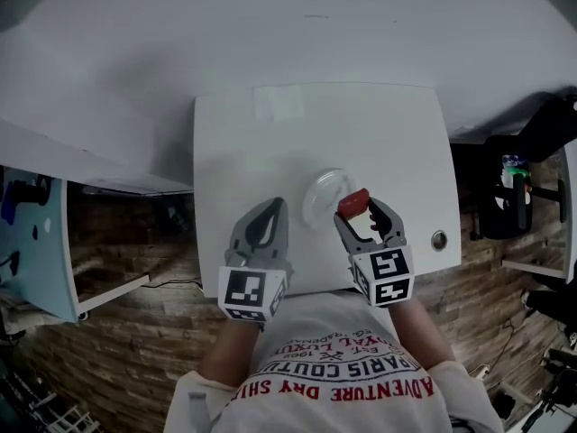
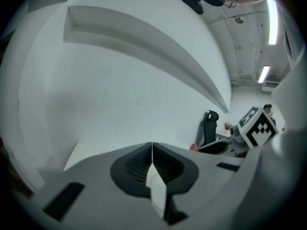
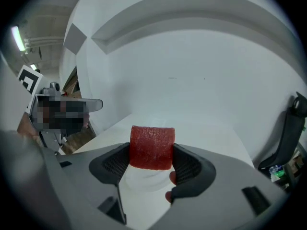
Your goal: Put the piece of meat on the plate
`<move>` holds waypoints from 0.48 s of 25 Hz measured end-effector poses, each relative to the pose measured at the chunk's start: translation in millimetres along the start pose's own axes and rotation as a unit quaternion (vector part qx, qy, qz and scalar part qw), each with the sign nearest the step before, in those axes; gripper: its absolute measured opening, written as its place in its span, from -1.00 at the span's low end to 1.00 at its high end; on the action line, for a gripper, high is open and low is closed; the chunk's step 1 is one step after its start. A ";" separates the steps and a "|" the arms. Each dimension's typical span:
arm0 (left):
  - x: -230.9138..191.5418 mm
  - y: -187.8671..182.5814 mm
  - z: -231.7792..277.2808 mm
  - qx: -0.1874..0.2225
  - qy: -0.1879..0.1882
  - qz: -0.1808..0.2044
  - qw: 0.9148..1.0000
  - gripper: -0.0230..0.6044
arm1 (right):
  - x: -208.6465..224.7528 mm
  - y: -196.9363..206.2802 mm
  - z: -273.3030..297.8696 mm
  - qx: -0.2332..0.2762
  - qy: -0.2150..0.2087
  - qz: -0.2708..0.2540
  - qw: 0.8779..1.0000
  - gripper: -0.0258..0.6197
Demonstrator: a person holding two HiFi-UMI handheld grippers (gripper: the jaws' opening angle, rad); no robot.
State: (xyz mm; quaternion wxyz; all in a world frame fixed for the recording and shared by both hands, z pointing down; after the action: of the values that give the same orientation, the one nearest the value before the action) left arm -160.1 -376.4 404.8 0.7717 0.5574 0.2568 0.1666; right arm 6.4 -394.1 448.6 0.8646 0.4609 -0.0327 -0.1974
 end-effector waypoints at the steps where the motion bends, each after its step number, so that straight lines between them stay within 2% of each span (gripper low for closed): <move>1: -4.4 6.5 2.2 -0.006 -0.006 -0.007 1.000 -0.90 | -1.4 5.7 7.7 -0.011 -0.007 -0.002 1.000 -0.03; 7: -11.7 56.7 16.7 -0.059 -0.027 -0.047 0.997 -0.90 | -14.7 45.2 46.1 -0.080 -0.053 -0.024 0.995 -0.03; 12: -9.5 86.0 23.9 -0.088 -0.035 -0.076 0.993 -0.90 | -19.2 69.5 75.5 -0.122 -0.074 -0.047 0.989 -0.03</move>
State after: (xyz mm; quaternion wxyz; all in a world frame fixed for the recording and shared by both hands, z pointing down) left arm -151.4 -372.3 494.1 0.8368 0.4715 0.2556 0.1098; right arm -7.6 -411.6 550.6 0.8993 0.3375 -0.0509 -0.2736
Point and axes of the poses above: the fingertips, and each gripper's own axes: z forward along the fingers, x to its right, y out of its underside, the point moved 4 cm from there along -z, backward along the fingers, and after that the axes turned 15 degrees about y, right-handed, at the moved point
